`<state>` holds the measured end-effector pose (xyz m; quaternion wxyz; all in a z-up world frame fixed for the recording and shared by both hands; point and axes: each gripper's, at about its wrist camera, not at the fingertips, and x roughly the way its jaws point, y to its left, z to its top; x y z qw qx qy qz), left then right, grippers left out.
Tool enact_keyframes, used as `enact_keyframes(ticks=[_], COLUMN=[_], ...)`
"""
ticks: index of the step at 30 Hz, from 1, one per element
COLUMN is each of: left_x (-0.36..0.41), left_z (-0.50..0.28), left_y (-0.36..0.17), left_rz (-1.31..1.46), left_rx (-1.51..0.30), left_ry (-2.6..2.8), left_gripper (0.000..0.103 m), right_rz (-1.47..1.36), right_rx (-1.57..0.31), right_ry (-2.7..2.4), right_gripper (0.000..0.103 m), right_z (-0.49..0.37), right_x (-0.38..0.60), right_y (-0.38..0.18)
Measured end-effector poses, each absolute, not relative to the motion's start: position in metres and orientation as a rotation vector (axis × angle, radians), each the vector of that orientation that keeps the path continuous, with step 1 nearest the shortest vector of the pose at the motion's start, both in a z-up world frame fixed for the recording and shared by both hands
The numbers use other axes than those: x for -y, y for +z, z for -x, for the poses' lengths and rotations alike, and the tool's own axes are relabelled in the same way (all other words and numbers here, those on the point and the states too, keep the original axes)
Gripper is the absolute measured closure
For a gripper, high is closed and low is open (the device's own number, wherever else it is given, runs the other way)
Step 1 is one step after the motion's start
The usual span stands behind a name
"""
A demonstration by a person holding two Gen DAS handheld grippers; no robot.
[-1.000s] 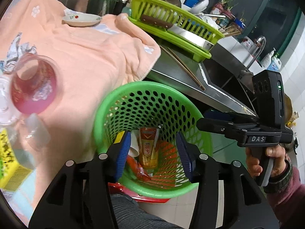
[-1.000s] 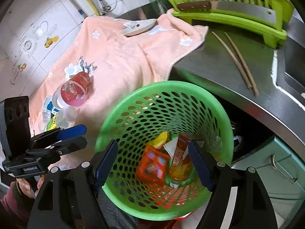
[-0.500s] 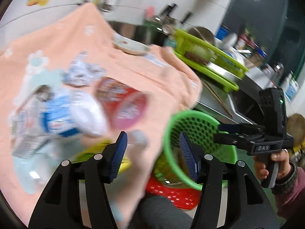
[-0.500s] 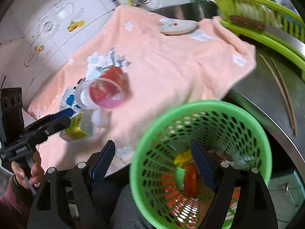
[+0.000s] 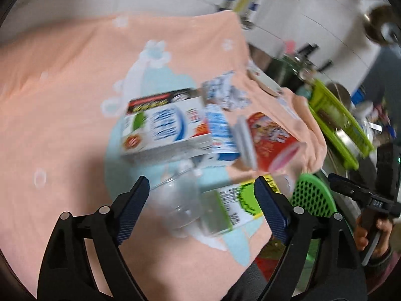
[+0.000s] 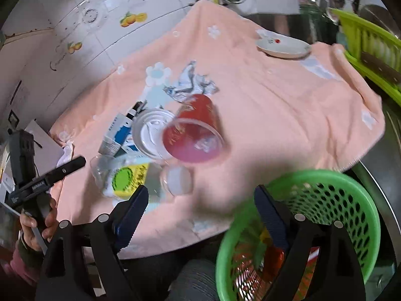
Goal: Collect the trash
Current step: 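Move both tools back toward the remaining trash on the towel, then grasp the clear plastic cup with the left gripper while the right grasps the red cup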
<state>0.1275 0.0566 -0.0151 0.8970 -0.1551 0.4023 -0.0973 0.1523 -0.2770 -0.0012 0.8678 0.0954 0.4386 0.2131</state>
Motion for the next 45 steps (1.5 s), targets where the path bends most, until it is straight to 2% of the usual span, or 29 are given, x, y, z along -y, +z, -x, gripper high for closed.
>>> enact_keyframes(ticks=[9, 27, 30, 32, 33, 45], left_x=[-0.07, -0.068, -0.069, -0.071, -0.072, -0.073], left_z=[-0.142, -0.159, -0.158, -0.159, -0.159, -0.155], left_y=[-0.044, -0.068, -0.068, -0.069, -0.069, -0.054], left_rz=[0.513, 0.556, 0.551, 0.557, 0.559, 0.521], left_rx=[-0.9, -0.967, -0.963, -0.963, -0.963, -0.914], left_ry=[-0.175, -0.175, -0.18, -0.187, -0.192, -0.229], left_gripper=[0.018, 0.019, 0.026, 0.038, 0.04, 0.042], right_rz=[-0.227, -0.249, -0.24, -0.235, -0.234, -0.19], right_rx=[-0.922, -1.036, -1.056, -1.066, -1.07, -1.144], right_ry=[0.471, 0.457, 0.458, 0.458, 0.457, 0.434], right_gripper=[0.017, 0.017, 0.017, 0.017, 0.017, 0.019], right_z=[-0.2, -0.258, -0.265, -0.269, -0.27, -0.298], right_x=[0.259, 0.245, 0.241, 0.239, 0.237, 0.222], right_y=[0.013, -0.011, -0.015, -0.018, -0.018, -0.037])
